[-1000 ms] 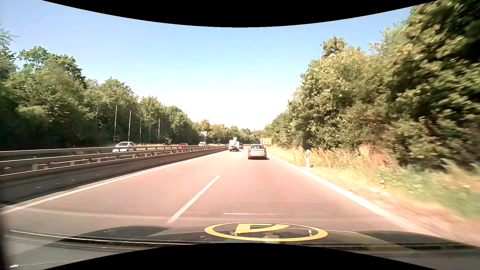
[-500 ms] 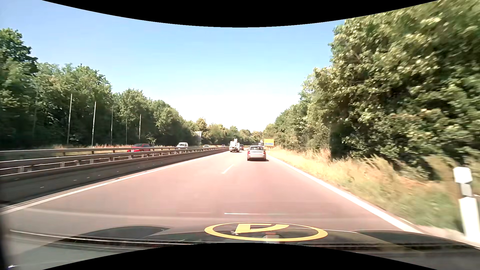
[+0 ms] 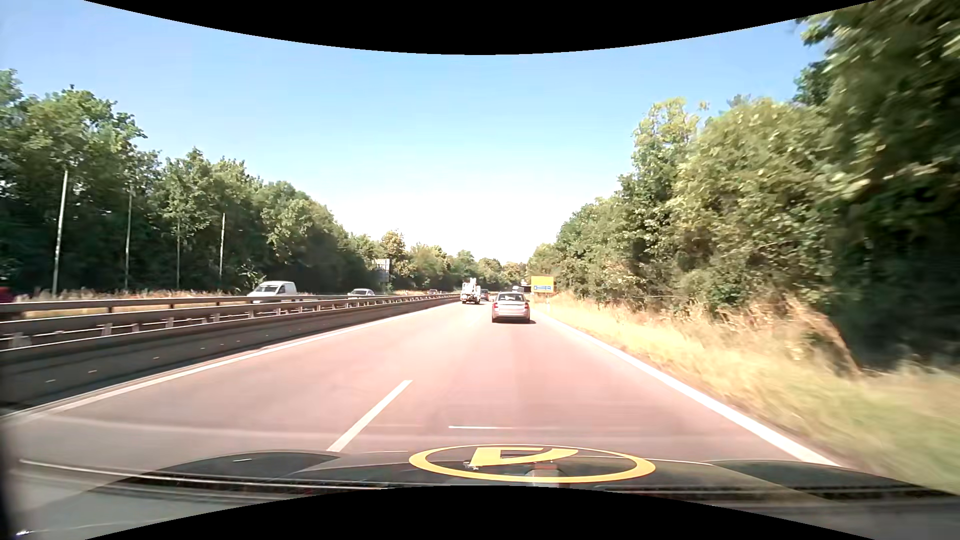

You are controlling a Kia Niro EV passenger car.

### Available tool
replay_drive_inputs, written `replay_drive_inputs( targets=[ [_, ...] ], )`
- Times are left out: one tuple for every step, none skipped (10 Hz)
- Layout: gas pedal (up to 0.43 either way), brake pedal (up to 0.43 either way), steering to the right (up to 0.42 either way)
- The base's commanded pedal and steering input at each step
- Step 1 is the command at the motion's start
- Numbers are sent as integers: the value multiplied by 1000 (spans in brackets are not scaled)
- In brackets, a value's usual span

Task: Follow the waypoints while adhering to traffic rules and regulations

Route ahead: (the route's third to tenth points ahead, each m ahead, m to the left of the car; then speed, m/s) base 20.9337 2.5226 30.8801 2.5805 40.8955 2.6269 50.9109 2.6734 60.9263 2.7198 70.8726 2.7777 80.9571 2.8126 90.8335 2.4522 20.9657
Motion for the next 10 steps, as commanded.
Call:
replay_drive_inputs(
  targets=[
    [209,0,-1],
    [209,0,-1],
    [220,0,0],
    [220,0,0],
    [220,0,-1],
    [220,0,-1],
    [220,0,0],
    [220,0,0],
    [220,0,0],
    [220,0,-1]
  ],
)
